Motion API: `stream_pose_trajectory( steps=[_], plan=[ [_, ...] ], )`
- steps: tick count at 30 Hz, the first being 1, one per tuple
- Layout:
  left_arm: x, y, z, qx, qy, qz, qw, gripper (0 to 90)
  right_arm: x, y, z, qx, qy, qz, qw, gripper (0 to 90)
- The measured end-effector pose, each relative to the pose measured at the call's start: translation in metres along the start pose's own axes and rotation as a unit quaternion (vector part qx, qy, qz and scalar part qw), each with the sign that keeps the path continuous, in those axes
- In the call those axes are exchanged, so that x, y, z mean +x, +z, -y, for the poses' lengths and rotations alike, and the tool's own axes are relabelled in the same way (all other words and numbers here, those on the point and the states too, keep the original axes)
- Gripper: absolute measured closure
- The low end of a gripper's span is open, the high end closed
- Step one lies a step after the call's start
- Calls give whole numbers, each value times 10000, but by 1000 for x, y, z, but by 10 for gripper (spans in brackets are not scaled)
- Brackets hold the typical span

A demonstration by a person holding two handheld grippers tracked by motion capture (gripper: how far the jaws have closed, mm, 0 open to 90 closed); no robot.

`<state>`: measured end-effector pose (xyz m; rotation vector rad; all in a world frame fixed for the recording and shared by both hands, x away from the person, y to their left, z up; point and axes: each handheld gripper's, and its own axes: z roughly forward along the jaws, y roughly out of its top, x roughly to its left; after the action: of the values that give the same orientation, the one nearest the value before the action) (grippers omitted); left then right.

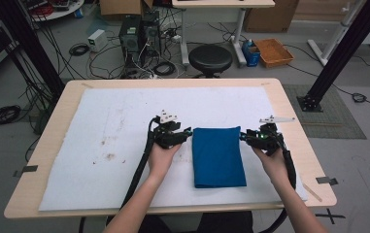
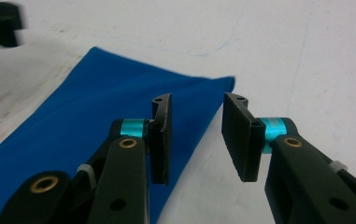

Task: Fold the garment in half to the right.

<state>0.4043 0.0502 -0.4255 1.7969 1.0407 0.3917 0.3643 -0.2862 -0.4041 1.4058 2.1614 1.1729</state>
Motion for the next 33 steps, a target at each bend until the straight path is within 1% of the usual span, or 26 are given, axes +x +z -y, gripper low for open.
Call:
stream_pose_trajectory(
  steps=[1,3,4,5,6,8,9,10,12,14,16,17,19,20,21,23,25,26,27,30,32,33],
  plan=[
    [1,6,-1,29,57,31,10000,522,3,-3,4,5,14,-50,10000,637],
    [2,19,-5,219,83,39,9997,527,9,-9,13,31,30,-110,9999,632],
    [1,26,-6,320,81,124,9994,537,12,-12,18,42,39,-142,9999,631],
    [1,31,-7,382,90,165,9991,550,15,-14,23,65,64,-169,9998,619],
    [-1,37,-9,445,100,161,9988,556,17,-16,26,64,84,-181,9998,606],
    [-5,47,-11,570,248,75,9980,594,23,-20,38,155,131,-247,9995,600],
    [-7,51,-12,609,307,72,9976,604,25,-22,43,191,123,-253,9994,592],
    [-9,53,-12,632,360,69,9973,637,28,-23,48,264,126,-278,9992,592],
    [-11,55,-12,706,523,-96,9961,707,33,-27,57,325,107,-328,9989,593],
    [-10,57,-11,785,565,-144,9952,779,38,-31,65,399,28,-352,9986,600],
    [-9,58,-10,820,595,-231,9946,840,43,-34,71,476,-98,-349,9982,636],
    [-9,58,-10,826,625,-247,9943,867,44,-35,73,508,-205,-322,9980,665],
    [-8,60,-8,883,619,-233,9939,888,44,-34,77,607,-267,-316,9973,758],
    [-8,60,-8,916,657,-251,9933,894,43,-34,78,661,-327,-323,9968,806],
    [-8,60,-7,939,650,-255,9931,895,42,-34,79,687,-333,-317,9966,858],
    [-7,61,-7,973,703,-262,9924,895,41,-36,79,680,-353,-321,9965,900],
    [-5,60,-7,999,707,-315,9920,895,40,-38,80,667,-334,-299,9968,900],
    [-4,60,-7,994,662,-332,9923,895,39,-39,80,664,-313,-298,9969,900],
    [-3,59,-7,1015,659,-348,9920,895,38,-40,81,670,-296,-305,9968,900],
    [-2,59,-7,1013,668,-348,9920,895,38,-41,83,694,-279,-308,9967,900],
    [-2,57,-9,939,649,-287,9930,895,36,-43,85,723,-248,-288,9967,900],
    [-2,56,-9,863,616,-214,9941,893,35,-43,86,724,-225,-300,9967,900]
  ],
)
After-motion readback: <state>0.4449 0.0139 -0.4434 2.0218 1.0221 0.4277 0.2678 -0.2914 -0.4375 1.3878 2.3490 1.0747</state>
